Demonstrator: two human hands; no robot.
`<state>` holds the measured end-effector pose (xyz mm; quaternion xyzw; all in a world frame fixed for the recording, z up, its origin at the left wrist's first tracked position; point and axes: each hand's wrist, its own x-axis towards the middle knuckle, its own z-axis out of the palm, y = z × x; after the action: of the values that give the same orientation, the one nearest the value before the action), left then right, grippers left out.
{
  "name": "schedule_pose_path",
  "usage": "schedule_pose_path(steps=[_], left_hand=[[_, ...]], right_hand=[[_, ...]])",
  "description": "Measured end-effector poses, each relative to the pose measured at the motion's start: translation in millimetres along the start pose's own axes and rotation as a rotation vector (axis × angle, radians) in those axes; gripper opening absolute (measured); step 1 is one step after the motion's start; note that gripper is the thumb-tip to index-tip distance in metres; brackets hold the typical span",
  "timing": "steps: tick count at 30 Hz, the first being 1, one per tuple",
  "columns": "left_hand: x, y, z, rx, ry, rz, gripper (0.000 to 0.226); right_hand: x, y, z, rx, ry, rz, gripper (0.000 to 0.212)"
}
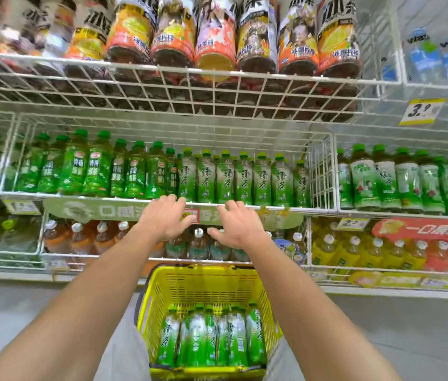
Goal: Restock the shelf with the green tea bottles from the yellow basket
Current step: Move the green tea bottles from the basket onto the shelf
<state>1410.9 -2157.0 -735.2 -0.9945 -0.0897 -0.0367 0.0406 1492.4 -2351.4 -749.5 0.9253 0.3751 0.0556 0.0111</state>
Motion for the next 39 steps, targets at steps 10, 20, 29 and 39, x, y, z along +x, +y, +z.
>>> schedule_pose_path(steps=[10,20,29,39], left_hand=[[-34.0,20.9,101.6,-0.070,-0.182,0.018,0.063],[-79.9,49.9,248.5,-0.195,-0.600,-0.076,0.067],[-85.3,78.9,336.8,-0.239,-0.780,-0.128,0.068],[-39.6,94.4,360.6,-0.634,-0.701,-0.594,0.038]], right_hand=[[-39.9,0.6,95.4,0.072,-0.191,0.052,0.070],[-88.3,-9.2,228.3,0.162,-0.485,0.161,0.070],[-122.2,-0.5,324.2,0.256,-0.611,0.319,0.077],[-74.8,-1.9,360.4,0.211,-0.536,0.371,0.055]])
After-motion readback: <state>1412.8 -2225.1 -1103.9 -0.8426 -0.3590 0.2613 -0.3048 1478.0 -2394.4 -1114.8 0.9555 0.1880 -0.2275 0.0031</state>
